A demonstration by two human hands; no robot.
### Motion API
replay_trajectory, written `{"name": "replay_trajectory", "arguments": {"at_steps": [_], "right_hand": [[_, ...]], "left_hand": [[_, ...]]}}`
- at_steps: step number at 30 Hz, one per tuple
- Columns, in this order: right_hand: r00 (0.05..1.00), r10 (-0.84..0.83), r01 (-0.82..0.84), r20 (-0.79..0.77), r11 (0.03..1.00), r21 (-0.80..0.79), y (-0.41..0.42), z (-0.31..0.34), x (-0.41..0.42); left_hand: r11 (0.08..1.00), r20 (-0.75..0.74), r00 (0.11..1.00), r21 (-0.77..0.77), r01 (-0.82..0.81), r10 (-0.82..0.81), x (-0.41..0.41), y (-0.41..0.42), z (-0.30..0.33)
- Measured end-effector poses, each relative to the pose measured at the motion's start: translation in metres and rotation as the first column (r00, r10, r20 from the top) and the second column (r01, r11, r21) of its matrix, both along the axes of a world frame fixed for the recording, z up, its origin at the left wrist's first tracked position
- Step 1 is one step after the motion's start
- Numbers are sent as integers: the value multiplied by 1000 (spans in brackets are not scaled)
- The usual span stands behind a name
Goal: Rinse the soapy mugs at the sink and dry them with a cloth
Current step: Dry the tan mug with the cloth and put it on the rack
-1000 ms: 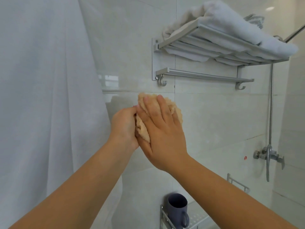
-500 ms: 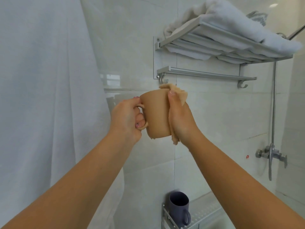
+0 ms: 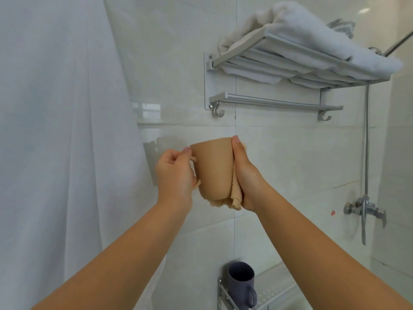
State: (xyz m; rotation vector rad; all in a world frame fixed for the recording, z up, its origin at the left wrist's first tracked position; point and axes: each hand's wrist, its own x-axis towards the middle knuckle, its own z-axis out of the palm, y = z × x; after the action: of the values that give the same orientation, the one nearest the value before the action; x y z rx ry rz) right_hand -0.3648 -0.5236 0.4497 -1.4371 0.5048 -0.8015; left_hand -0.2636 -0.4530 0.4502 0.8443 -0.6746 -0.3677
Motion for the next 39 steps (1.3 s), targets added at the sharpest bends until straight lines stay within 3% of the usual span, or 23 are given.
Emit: {"name": "replay_trajectory", "arguments": {"at_steps": [2, 4, 6, 8, 10, 13, 17, 20, 26, 30, 32, 39], "right_hand": [[966, -255, 244, -34, 950, -197, 5, -1, 2], [910, -413, 390, 47, 810, -439, 10, -5, 5], [894, -432, 424, 116, 734, -530, 17, -9, 7], [899, -419, 417, 130, 722, -553, 15, -9, 7], [924, -357, 371, 134, 763, -529, 6, -6, 3], [985, -60, 99, 161, 964, -248, -7, -2, -11], [979, 176, -154, 99, 968, -196, -12, -4, -16], [961, 266, -255, 79, 959, -122, -11, -5, -12], [1000, 18, -19, -9, 980, -200, -15, -6, -7], [999, -42, 43, 8, 972, -229, -7, -6, -3], [996, -71, 83, 52, 955, -283, -1, -3, 1], [987, -13, 64, 161, 946, -319, 8, -7, 1]], "left_hand": [[999, -23, 999, 38, 33, -32, 0, -1, -5], [998, -20, 1000, 58, 19, -18, 1, -3, -5], [998, -13, 1000, 69, 0, 1, 2, -3, -5], [997, -20, 999, 73, 32, -30, 4, -2, -6], [987, -57, 986, 46, 157, -154, 5, 2, -5], [949, -28, 957, 117, 291, -290, 18, 4, -1], [783, 78, 826, 377, 494, -559, 27, 7, 0], [706, 41, 745, 359, 611, -666, 21, 0, -2], [800, 158, 818, 374, 470, -554, 21, -14, -6], [905, 249, 904, 340, 255, -348, 15, -20, -10], [932, 227, 938, 311, 185, -262, 15, -23, -12], [929, 86, 950, 252, 272, -301, 24, -20, -3]]}}
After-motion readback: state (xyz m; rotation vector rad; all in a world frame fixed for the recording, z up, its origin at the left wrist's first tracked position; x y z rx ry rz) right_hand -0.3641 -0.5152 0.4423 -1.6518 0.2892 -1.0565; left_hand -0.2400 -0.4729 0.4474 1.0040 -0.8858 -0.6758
